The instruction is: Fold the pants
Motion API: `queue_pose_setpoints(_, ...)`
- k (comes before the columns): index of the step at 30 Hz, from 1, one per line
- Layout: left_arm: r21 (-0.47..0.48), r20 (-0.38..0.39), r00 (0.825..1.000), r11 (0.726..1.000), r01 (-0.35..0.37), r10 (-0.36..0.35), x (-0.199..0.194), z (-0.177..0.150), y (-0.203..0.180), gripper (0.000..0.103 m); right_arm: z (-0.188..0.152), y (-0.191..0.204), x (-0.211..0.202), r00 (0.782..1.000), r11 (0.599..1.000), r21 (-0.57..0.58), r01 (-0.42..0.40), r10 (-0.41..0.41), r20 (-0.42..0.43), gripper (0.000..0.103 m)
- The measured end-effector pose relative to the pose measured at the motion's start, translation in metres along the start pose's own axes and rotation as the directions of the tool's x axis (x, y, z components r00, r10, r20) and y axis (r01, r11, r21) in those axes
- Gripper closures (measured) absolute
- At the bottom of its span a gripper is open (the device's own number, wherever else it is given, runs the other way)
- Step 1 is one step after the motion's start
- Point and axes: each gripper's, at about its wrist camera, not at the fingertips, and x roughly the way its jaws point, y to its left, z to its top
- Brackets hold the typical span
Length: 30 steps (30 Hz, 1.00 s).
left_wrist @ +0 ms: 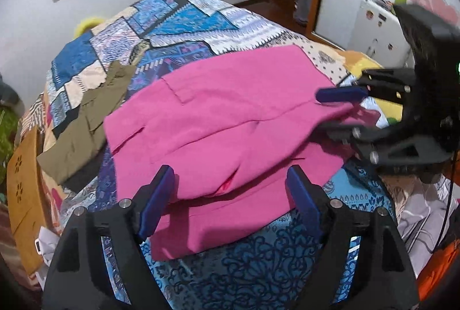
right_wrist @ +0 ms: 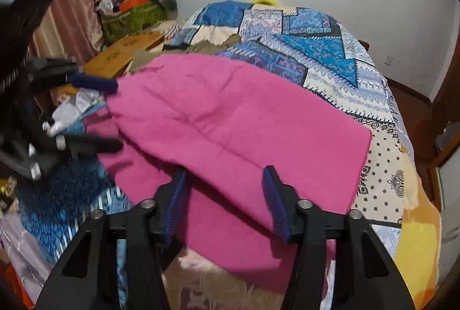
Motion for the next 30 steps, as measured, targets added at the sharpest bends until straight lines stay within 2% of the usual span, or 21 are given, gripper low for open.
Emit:
queue_pose_setpoints(2, 0.005, -0.009, 1.0, 1.0, 0.0, 0.0, 0.004, 0.0, -0.001, 0.023, 0.002, -0.001, 0.0, 1.0, 1.0, 0.024, -0.01, 0.01, 0.019, 0.078)
queue_pose_setpoints(4, 0.008, -0.016, 1.0, 1.0, 0.001, -0.001, 0.009, 0.001, -0.001, 0.023, 0.005, -0.002, 0.0, 0.999, 0.999, 0.04, -0.029, 0.027, 0.03, 0.09)
queue_pose_setpoints(6, 0.011, -0.023, 1.0, 1.0, -0.012, 0.012, 0.012, 0.003, 0.001, 0.023, 0.008, 0.001, -0.002, 0.998, 0.998, 0.037, -0.042, 0.04, 0.042, 0.095)
queue_pose_setpoints(8, 0.012, -0.02, 1.0, 1.0, -0.019, 0.019, 0.013, 0.005, 0.002, 0.033, 0.009, 0.004, -0.004, 0.997, 0.998, 0.027, -0.051, 0.05, 0.05, 0.097)
queue_pose_setpoints(10, 0.014, -0.024, 0.999, 0.999, -0.035, 0.035, 0.014, 0.006, 0.002, 0.059, 0.011, 0.007, -0.008, 0.996, 0.998, 0.018, -0.058, 0.057, 0.065, 0.098)
queue_pose_setpoints(11, 0.015, -0.026, 0.999, 0.999, -0.037, 0.037, 0.015, 0.006, 0.003, 0.065, 0.011, 0.007, -0.011, 0.996, 0.998, 0.016, -0.061, 0.059, 0.072, 0.098)
queue_pose_setpoints(12, 0.017, -0.024, 0.999, 0.999, -0.039, 0.039, 0.015, 0.006, 0.003, 0.077, 0.012, 0.008, -0.014, 0.995, 0.998, 0.015, -0.063, 0.062, 0.082, 0.098)
queue_pose_setpoints(15, 0.026, 0.008, 0.998, 0.998, -0.055, 0.055, 0.007, 0.006, 0.001, 0.088, 0.014, 0.009, -0.02, 0.993, 0.997, 0.007, -0.07, 0.069, 0.096, 0.098)
queue_pose_setpoints(21, 0.014, 0.03, 0.999, 1.0, 0.011, -0.011, -0.011, 0.003, -0.001, 0.092, 0.012, 0.012, -0.031, 0.992, 0.998, -0.017, -0.068, 0.07, 0.105, 0.099)
queue_pose_setpoints(25, 0.03, 0.014, 1.0, 0.999, 0.015, -0.016, -0.01, -0.005, -0.009, 0.092, 0.005, 0.015, -0.033, 0.993, 0.998, -0.015, -0.067, 0.068, 0.093, 0.099)
queue_pose_setpoints(28, 0.008, -0.025, 0.999, 0.999, 0.039, -0.039, -0.002, -0.011, -0.009, 0.091, -0.004, 0.015, -0.026, 0.996, 0.998, -0.004, -0.07, 0.07, 0.052, 0.099)
queue_pose_setpoints(30, -0.014, -0.028, 0.998, 0.999, 0.049, -0.049, 0.0, -0.014, -0.007, 0.085, -0.01, 0.014, -0.02, 0.996, 0.996, 0.024, -0.085, 0.084, 0.013, 0.098)
